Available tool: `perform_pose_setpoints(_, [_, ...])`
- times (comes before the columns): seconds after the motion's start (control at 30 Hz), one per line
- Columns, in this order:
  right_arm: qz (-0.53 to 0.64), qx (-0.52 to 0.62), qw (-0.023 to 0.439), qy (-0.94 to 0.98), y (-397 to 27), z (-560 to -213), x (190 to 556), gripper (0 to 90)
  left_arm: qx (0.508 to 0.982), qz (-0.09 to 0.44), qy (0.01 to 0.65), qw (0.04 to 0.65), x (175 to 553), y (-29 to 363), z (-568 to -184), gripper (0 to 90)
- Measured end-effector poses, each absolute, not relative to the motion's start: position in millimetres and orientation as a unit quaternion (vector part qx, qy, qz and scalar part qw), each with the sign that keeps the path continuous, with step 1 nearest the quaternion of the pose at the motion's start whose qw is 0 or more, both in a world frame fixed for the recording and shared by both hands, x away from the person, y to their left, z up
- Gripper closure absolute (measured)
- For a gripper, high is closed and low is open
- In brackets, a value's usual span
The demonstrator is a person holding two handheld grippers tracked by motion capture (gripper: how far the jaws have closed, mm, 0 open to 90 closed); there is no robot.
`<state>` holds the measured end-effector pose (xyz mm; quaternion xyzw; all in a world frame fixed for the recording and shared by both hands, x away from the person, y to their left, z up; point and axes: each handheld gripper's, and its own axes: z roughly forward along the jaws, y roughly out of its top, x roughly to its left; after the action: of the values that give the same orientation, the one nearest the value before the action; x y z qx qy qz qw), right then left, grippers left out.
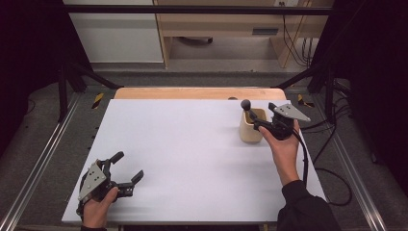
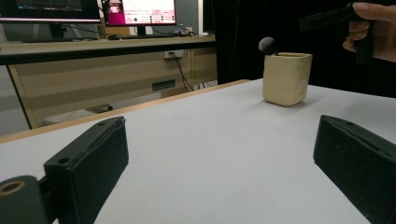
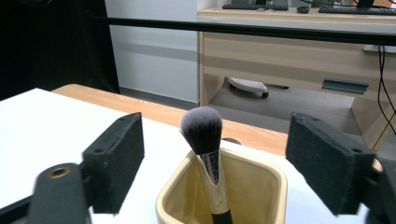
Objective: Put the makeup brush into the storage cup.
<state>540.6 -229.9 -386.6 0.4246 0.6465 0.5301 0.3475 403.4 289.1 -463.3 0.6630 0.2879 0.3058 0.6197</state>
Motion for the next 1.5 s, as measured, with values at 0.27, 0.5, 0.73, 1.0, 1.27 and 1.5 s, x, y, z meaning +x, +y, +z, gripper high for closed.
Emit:
perform_pose_setpoints(0.27, [0.524,0.421,0.347,0.654,-224.1,-385.6,538.6,9.0,0.663,0.307,0.288,0.619,403.3,289.5,-463.3,3.0])
perform_pose_setpoints(0.5, [0.526,0.407,0.350,0.660,-219.7,-382.8,533.8,5.9,0.664,0.306,0.287,0.619,403.2,289.2,-463.3,2.9])
perform_pose_setpoints(0.73, [0.519,0.394,0.359,0.669,-216.7,-381.2,530.5,5.4,0.665,0.306,0.287,0.618,403.2,289.0,-463.4,3.0])
perform_pose_setpoints(1.0, [0.516,0.389,0.358,0.674,-213.8,-379.7,525.1,5.1,0.664,0.307,0.288,0.618,402.8,289.8,-463.2,3.1])
perform_pose_setpoints(1.27, [0.519,0.381,0.352,0.679,-211.6,-377.4,516.5,4.7,0.665,0.307,0.287,0.618,402.4,289.9,-463.0,3.1])
perform_pose_setpoints(1.5, [0.522,0.373,0.346,0.685,-210.2,-374.7,511.6,4.3,0.664,0.308,0.287,0.618,402.2,290.1,-463.0,3.1])
